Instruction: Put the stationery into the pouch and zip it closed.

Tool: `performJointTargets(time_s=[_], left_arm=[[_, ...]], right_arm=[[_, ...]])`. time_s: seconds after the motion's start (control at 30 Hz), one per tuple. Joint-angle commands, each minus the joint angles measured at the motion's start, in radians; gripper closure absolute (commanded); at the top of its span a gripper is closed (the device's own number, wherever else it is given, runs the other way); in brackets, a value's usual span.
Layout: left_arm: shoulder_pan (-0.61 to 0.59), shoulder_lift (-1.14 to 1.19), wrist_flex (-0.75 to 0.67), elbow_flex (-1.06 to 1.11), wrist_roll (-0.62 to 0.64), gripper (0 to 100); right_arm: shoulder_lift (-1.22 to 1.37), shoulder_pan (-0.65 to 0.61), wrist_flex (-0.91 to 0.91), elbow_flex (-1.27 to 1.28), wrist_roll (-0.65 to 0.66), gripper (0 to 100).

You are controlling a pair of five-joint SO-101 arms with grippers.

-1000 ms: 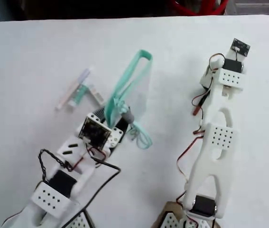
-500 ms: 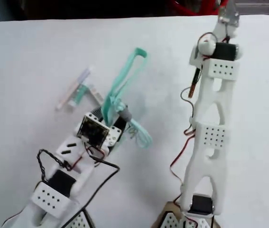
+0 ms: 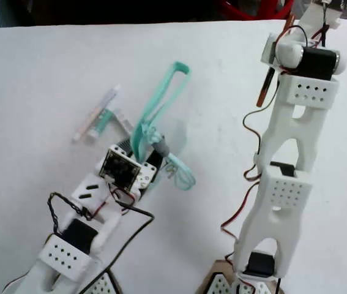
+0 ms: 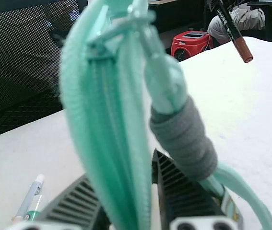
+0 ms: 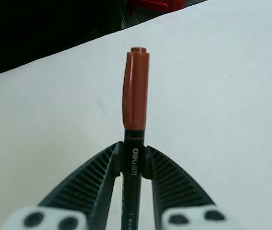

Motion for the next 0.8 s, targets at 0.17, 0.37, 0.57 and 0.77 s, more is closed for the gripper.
performJointTargets(time_s=[0.17,0.37,0.57,0.77], left_arm=[[-0.008,-0.013,-0.025,-0.034,-0.009,89],[-0.004,-0.013,-0.023,-0.031,-0.009,89],[-0.007,-0.012,-0.023,-0.029,-0.009,89],[-0.007,-0.012,-0.025,-0.029,-0.009,89]], right_arm=[[-0.460,-0.122,0.001,0.345,0.014,98.1],[-0.691,-0.271,-0.056,0.367,0.014,98.1],[-0.832,-0.440,-0.232,0.377,0.080,98.1],[-0.792,-0.556,-0.292,0.377,0.146,98.1]])
